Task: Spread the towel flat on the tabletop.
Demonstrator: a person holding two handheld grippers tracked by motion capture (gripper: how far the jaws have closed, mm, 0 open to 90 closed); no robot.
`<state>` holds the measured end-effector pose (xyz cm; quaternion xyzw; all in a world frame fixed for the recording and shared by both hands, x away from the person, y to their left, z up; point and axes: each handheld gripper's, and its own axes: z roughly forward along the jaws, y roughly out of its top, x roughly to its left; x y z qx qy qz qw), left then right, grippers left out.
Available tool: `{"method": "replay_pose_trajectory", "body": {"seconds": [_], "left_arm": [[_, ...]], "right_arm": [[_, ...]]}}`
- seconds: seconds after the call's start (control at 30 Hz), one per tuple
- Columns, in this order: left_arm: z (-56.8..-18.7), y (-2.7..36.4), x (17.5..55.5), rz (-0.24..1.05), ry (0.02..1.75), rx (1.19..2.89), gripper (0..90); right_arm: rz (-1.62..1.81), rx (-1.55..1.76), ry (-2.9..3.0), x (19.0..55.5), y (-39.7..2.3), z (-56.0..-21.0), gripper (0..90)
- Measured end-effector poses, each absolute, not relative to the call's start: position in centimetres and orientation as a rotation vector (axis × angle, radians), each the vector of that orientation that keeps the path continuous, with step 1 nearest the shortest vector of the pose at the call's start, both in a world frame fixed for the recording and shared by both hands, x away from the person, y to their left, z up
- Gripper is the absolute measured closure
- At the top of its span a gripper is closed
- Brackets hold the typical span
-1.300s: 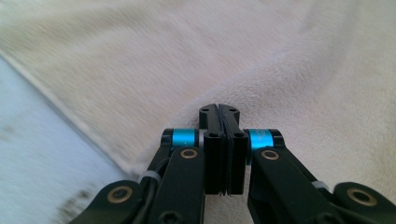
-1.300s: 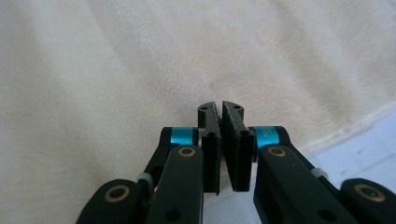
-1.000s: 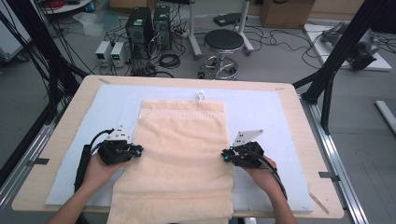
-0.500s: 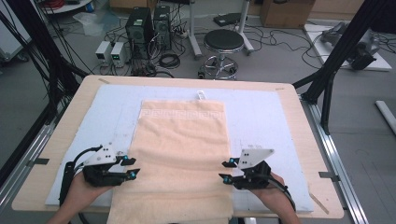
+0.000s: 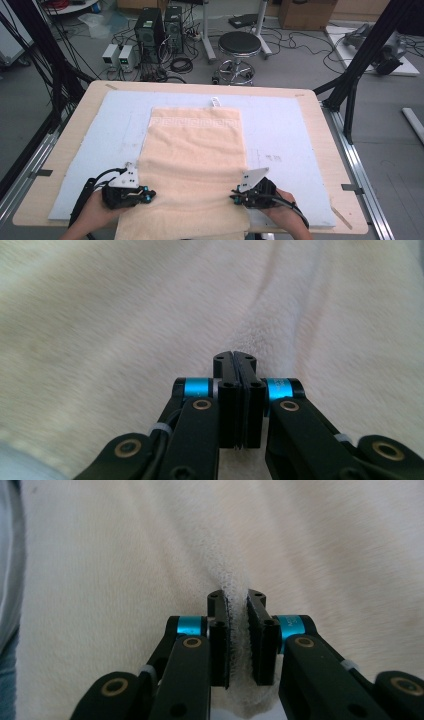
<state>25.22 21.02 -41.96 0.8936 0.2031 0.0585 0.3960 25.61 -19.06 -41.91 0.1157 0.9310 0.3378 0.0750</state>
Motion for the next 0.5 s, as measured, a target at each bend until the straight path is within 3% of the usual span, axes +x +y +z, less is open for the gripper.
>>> {"method": "replay_pose_trajectory", "body": {"seconds": [0.27, 0.33, 0.5], "left_arm": [[-39.7, 21.3, 31.9, 0.332, 0.741, 2.101, 89.5], [-39.9, 21.5, 33.1, 0.315, 0.784, 2.082, 89.1], [-39.6, 21.5, 31.6, 0.276, 0.705, 2.109, 75.3]], "right_arm": [[1.007, 0.506, 2.68, 30.3, -19.3, -40.2, 82.3], [0.991, 0.566, 2.676, 31.4, -19.4, -40.6, 81.9], [1.014, 0.62, 2.659, 31.8, -19.9, -40.8, 70.5]]}}
